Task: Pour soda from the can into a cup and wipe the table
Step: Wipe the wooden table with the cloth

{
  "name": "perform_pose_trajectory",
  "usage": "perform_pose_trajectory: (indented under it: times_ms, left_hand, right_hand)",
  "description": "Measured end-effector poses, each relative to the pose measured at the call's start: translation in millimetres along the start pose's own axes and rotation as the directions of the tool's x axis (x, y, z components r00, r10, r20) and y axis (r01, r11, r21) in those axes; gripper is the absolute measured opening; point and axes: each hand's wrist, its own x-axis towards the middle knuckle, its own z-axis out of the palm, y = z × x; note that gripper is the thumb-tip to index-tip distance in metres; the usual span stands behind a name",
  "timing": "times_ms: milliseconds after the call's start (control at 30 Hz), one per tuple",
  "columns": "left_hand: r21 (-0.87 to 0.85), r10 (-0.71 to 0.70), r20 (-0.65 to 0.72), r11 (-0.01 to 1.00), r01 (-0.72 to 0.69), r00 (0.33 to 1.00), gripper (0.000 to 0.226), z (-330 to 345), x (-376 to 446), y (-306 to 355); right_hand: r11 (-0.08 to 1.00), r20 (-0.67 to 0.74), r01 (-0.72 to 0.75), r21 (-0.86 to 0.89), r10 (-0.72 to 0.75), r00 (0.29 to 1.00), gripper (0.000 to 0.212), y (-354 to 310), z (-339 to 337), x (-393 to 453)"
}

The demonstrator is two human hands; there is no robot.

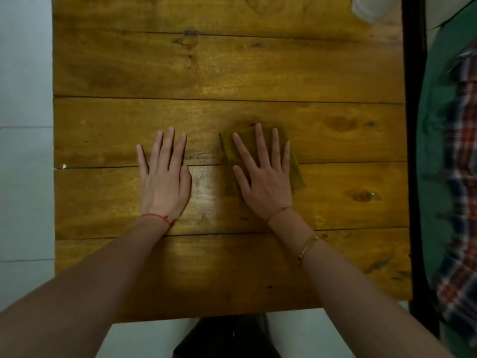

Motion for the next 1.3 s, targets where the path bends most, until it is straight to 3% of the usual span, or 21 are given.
perform_pose_trajectory:
  times_ms: [67,233,300,467,533,667,800,900,1000,1067,1133,1233,1300]
  left_hand:
    - [-0.016,-0.002,-0.007,1.0,0.002,1.0,0.059,-0.3,0.1,-0.2]
    - [-0.026,-0.009,-0.007,1.0,0.009,1.0,0.059,-2.2,0.9,1.2]
    - [-0.025,-0.012,-0.001,1.0,0.012,1.0,0.059,-2.3,0.7,0.7]
    - [-0.017,-0.006,0.014,1.0,0.007,1.0,0.059,-5.5,1.9,0.1]
    - [-0.018,-0.007,0.012,1.0,0.007,1.0,0.059,-5.2,2.4,-0.4]
    - [-0.018,0.001,0.007,1.0,-0.001,1.0,0.059,-3.8,3.0,-1.4]
    - [0.001,0.003,0.018,1.0,-0.003,1.0,0.059,-3.4,2.9,-2.4]
    - [0.017,0.005,0.026,1.0,-0.005,1.0,0.06,-3.7,2.8,-1.7]
    - [0.015,0.004,0.032,1.0,-0.004,0.999,0.059,-4.3,3.0,-2.4]
    - [0.011,-0.002,0.029,1.0,0.002,1.0,0.06,-4.3,2.2,-2.5]
    - [0.01,-0.001,0.023,1.0,0.001,1.0,0.06,-4.2,2.2,-2.5]
    - [0.003,0.007,0.023,1.0,-0.007,1.0,0.06,-4.4,2.3,-2.2]
    - [-0.002,0.007,0.02,1.0,-0.007,1.0,0.06,-4.8,1.4,-1.8]
  right_hand:
    - [0.999,-0.018,-0.04,-0.01,0.04,0.999,0.056,13.2,-2.8,16.1]
    - [0.949,-0.096,-0.31,0.061,0.315,0.944,0.056,0.0,-5.4,82.3]
    - [0.964,-0.081,-0.26,0.051,0.263,0.961,0.057,-17.4,-3.8,91.3]
    - [0.998,-0.003,0.056,-0.009,-0.056,0.998,0.057,-25.4,-5.2,55.4]
    - [0.997,0.008,0.068,-0.039,-0.068,0.998,0.057,-4.4,-9.0,49.2]
    - [0.989,-0.037,-0.14,-0.041,0.138,0.99,0.056,22.4,-14.9,82.3]
    - [0.962,-0.066,-0.273,0.011,0.273,0.96,0.057,-10.0,-12.0,101.0]
    - [0.999,0.008,-0.04,0.002,0.04,0.999,0.058,-36.7,-7.5,71.0]
    - [0.989,0.061,0.143,-0.022,-0.142,0.988,0.057,-25.2,-9.9,35.9]
    - [0.996,0.042,0.078,-0.042,-0.077,0.996,0.056,1.3,-12.4,31.1]
    - [0.995,0.005,-0.09,-0.044,0.091,0.996,0.055,22.1,-12.7,43.3]
    - [0.939,-0.05,-0.344,0.01,0.344,0.938,0.054,11.4,-12.0,66.8]
    - [0.937,-0.055,-0.347,0.034,0.348,0.936,0.055,-10.6,-8.2,69.2]
